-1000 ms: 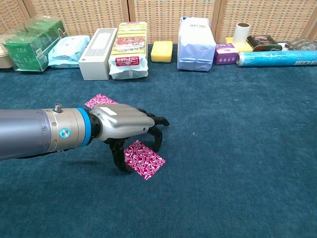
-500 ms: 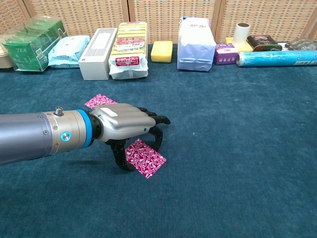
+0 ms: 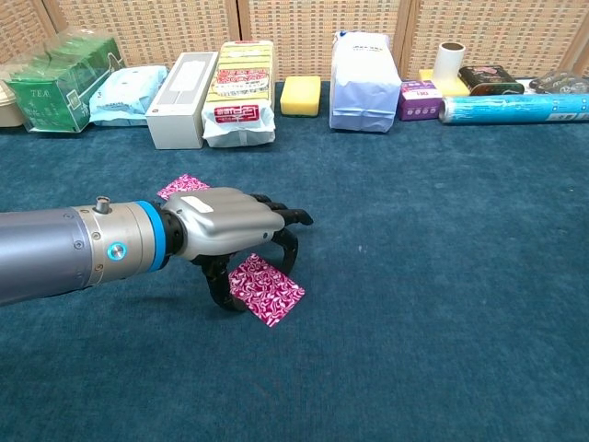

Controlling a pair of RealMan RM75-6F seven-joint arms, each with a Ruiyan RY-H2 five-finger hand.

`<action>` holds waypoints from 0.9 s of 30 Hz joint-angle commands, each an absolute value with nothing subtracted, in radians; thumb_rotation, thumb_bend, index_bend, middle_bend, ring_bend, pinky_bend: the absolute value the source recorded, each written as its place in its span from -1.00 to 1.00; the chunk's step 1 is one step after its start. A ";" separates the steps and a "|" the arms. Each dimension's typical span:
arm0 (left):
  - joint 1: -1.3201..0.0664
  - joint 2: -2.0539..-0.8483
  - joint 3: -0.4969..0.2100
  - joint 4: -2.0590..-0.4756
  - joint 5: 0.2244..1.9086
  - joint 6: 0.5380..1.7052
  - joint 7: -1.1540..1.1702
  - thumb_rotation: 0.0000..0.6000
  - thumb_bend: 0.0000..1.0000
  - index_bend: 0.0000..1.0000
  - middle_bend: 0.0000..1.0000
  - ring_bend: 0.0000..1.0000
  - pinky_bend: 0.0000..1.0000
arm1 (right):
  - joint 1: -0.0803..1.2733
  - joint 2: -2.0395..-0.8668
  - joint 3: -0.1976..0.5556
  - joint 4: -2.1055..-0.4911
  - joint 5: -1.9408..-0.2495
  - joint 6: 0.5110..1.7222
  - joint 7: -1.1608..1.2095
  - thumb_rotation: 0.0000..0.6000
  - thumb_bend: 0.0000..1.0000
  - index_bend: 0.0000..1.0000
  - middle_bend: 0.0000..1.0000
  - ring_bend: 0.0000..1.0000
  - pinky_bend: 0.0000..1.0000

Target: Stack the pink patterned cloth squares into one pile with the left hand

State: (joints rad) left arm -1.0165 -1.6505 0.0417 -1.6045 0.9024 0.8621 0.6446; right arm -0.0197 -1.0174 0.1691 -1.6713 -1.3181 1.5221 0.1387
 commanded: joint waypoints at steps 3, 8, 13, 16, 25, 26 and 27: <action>-1.014 -1.642 0.035 -1.613 0.902 0.860 0.643 1.00 -0.55 -0.05 -1.00 -1.00 -0.94 | -0.018 -1.018 0.168 -1.673 -1.318 1.520 0.135 1.00 -0.92 -0.73 -0.89 -1.00 -1.00; -1.014 -1.631 0.026 -1.626 0.903 0.863 0.645 1.00 -0.56 -0.05 -1.00 -1.00 -0.94 | -0.018 -1.017 0.168 -1.675 -1.317 1.519 0.132 1.00 -0.92 -0.73 -0.89 -1.00 -1.00; -1.015 -1.603 0.010 -1.634 0.911 0.866 0.636 1.00 -0.56 -0.05 -1.00 -1.00 -0.94 | -0.018 -1.017 0.168 -1.675 -1.316 1.518 0.131 1.00 -0.92 -0.73 -0.89 -1.00 -1.00; -1.013 -1.575 -0.001 -1.625 0.917 0.861 0.618 1.00 -0.56 -0.05 -1.00 -1.00 -0.94 | -0.016 -1.017 0.167 -1.675 -1.316 1.516 0.129 1.00 -0.92 -0.73 -0.89 -1.00 -1.00; -0.989 -1.474 -0.029 -1.536 0.953 0.815 0.489 1.00 -0.57 -0.05 -1.00 -1.00 -0.94 | -0.014 -1.020 0.166 -1.680 -1.316 1.513 0.116 1.00 -0.92 -0.73 -0.89 -1.00 -1.00; -0.985 -1.471 -0.030 -1.525 0.958 0.812 0.477 1.00 -0.57 -0.05 -1.00 -1.00 -0.94 | -0.013 -1.020 0.166 -1.680 -1.316 1.513 0.115 1.00 -0.92 -0.73 -0.89 -1.00 -1.00; -0.981 -1.469 -0.031 -1.511 0.969 0.809 0.462 1.00 -0.57 -0.05 -1.00 -1.00 -0.94 | -0.013 -1.021 0.166 -1.681 -1.315 1.512 0.113 1.00 -0.92 -0.73 -0.89 -1.00 -1.00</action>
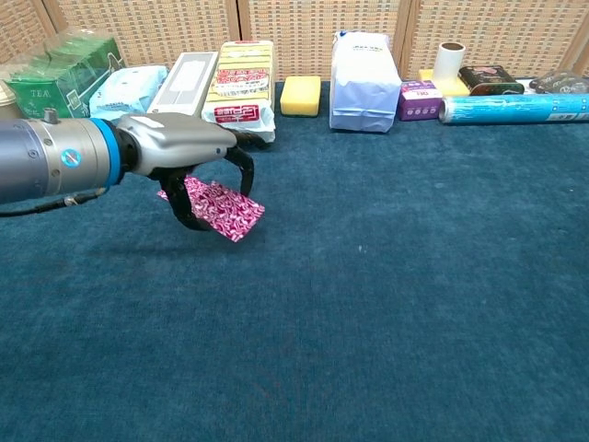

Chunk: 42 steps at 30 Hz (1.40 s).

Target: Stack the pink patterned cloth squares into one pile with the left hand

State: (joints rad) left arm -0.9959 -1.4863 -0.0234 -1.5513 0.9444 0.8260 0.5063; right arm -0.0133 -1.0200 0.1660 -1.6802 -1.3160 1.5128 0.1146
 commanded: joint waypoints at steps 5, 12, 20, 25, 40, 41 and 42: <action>-0.963 -1.460 -0.034 -1.443 0.997 0.788 0.395 1.00 -0.58 -0.05 -1.00 -1.00 -0.94 | -0.010 -1.023 0.167 -1.682 -1.310 1.509 0.104 1.00 -0.92 -0.73 -0.89 -1.00 -1.00; -0.952 -1.500 -0.033 -1.274 1.115 0.766 0.293 1.00 -0.60 -0.05 -1.00 -1.00 -0.94 | -0.001 -1.032 0.169 -1.680 -1.292 1.492 0.078 1.00 -0.92 -0.73 -0.89 -1.00 -1.00; -0.938 -1.547 -0.023 -1.146 1.232 0.756 0.163 1.00 -0.61 -0.05 -1.00 -1.00 -0.94 | 0.002 -1.038 0.171 -1.685 -1.282 1.492 0.055 1.00 -0.91 -0.73 -0.89 -1.00 -1.00; -0.937 -1.570 -0.012 -1.097 1.276 0.738 0.125 1.00 -0.61 -0.05 -1.00 -1.00 -0.94 | 0.007 -1.041 0.170 -1.685 -1.278 1.483 0.046 1.00 -0.92 -0.73 -0.89 -1.00 -1.00; -0.929 -1.612 -0.009 -1.034 1.353 0.753 0.113 1.00 -0.62 -0.05 -1.00 -1.00 -0.94 | 0.003 -1.037 0.172 -1.683 -1.277 1.490 0.057 1.00 -0.92 -0.73 -0.89 -1.00 -1.00; -0.929 -1.611 -0.008 -1.034 1.358 0.754 0.119 1.00 -0.62 -0.05 -1.00 -1.00 -0.94 | 0.003 -1.037 0.171 -1.684 -1.278 1.490 0.058 1.00 -0.92 -0.73 -0.89 -1.00 -1.00; -0.928 -1.611 -0.008 -1.033 1.359 0.753 0.125 1.00 -0.62 -0.05 -1.00 -1.00 -0.94 | 0.002 -1.036 0.171 -1.684 -1.279 1.491 0.058 1.00 -0.92 -0.73 -0.89 -1.00 -1.00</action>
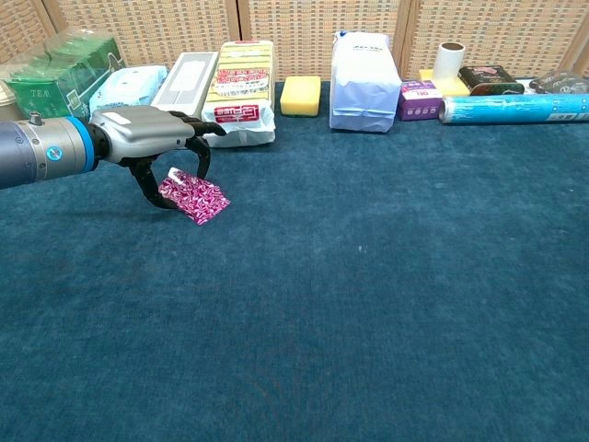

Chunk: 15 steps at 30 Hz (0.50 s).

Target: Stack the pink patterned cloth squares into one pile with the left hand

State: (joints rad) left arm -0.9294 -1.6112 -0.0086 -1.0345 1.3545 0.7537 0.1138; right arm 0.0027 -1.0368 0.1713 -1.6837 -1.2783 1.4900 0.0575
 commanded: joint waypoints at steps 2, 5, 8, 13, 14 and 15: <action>-0.928 -1.613 -0.012 -1.032 1.358 0.751 0.133 1.00 -0.62 -0.05 -1.00 -1.00 -0.94 | 0.002 -1.036 0.171 -1.685 -1.280 1.491 0.058 1.00 -0.92 -0.73 -0.89 -1.00 -1.00; -0.929 -1.615 -0.018 -1.033 1.357 0.746 0.145 1.00 -0.62 -0.09 -1.00 -1.00 -0.94 | 0.001 -1.036 0.171 -1.686 -1.279 1.493 0.059 1.00 -0.92 -0.73 -0.89 -1.00 -1.00; -0.929 -1.613 -0.021 -1.038 1.359 0.743 0.157 1.00 -0.62 -0.16 -1.00 -1.00 -0.94 | 0.000 -1.035 0.172 -1.686 -1.279 1.495 0.062 1.00 -0.92 -0.73 -0.89 -1.00 -1.00; -0.925 -1.607 -0.027 -1.050 1.359 0.744 0.163 1.00 -0.62 -0.28 -1.00 -1.00 -0.94 | 0.000 -1.033 0.171 -1.686 -1.279 1.493 0.065 1.00 -0.92 -0.73 -0.89 -1.00 -1.00; -0.925 -1.605 -0.028 -1.051 1.360 0.744 0.165 1.00 -0.62 -0.29 -1.00 -1.00 -0.94 | 0.000 -1.033 0.171 -1.685 -1.279 1.493 0.066 1.00 -0.92 -0.73 -0.89 -1.00 -1.00; -0.925 -1.604 -0.029 -1.053 1.360 0.744 0.167 1.00 -0.61 -0.30 -1.00 -1.00 -0.94 | 0.000 -1.033 0.171 -1.684 -1.279 1.493 0.066 1.00 -0.92 -0.73 -0.89 -1.00 -1.00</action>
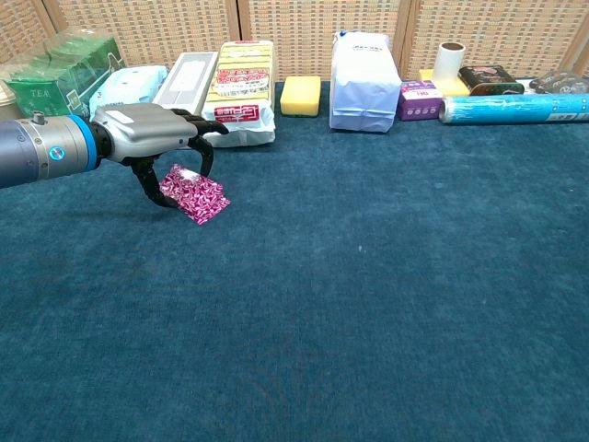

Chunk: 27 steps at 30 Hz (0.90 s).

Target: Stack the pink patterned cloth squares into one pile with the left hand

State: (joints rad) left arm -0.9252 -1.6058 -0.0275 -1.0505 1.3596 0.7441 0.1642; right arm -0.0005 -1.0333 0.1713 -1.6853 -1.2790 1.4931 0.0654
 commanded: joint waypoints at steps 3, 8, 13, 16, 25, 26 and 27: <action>-0.924 -1.601 -0.032 -1.058 1.356 0.739 0.173 1.00 -0.61 -0.33 -1.00 -1.00 -0.94 | -0.001 -1.032 0.171 -1.686 -1.281 1.492 0.068 1.00 -0.92 -0.73 -0.89 -1.00 -1.00; -0.923 -1.601 -0.035 -1.062 1.356 0.738 0.185 1.00 -0.61 -0.45 -1.00 -1.00 -0.94 | -0.001 -1.032 0.171 -1.687 -1.282 1.494 0.069 1.00 -0.92 -0.73 -0.89 -1.00 -1.00; -0.920 -1.598 -0.042 -1.073 1.357 0.747 0.197 1.00 -0.61 -0.54 -1.00 -1.00 -0.94 | -0.004 -1.030 0.170 -1.687 -1.284 1.499 0.074 1.00 -0.92 -0.73 -0.89 -1.00 -1.00; -0.914 -1.582 -0.051 -1.099 1.357 0.762 0.190 1.00 -0.61 -0.55 -1.00 -1.00 -0.94 | -0.005 -1.029 0.171 -1.687 -1.285 1.499 0.077 1.00 -0.92 -0.73 -0.89 -1.00 -1.00; -0.904 -1.317 -0.086 -1.426 1.185 0.589 0.058 1.00 -0.61 -0.62 -1.00 -1.00 -0.94 | -0.006 -1.025 0.168 -1.688 -1.294 1.499 0.086 1.00 -0.92 -0.73 -0.89 -1.00 -1.00; -0.908 -1.279 -0.091 -1.458 1.151 0.553 0.036 1.00 -0.61 -0.63 -1.00 -1.00 -0.94 | -0.005 -1.025 0.166 -1.689 -1.297 1.499 0.085 1.00 -0.92 -0.73 -0.89 -1.00 -1.00; -0.913 -1.260 -0.092 -1.473 1.137 0.533 0.030 1.00 -0.61 -0.63 -1.00 -1.00 -0.94 | -0.005 -1.025 0.166 -1.689 -1.298 1.499 0.084 1.00 -0.92 -0.73 -0.89 -1.00 -1.00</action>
State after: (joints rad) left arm -0.9048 -1.3655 -0.0765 -1.3739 1.2250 0.6327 0.0894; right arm -0.0052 -1.0254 0.1659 -1.6890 -1.2983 1.4991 0.0843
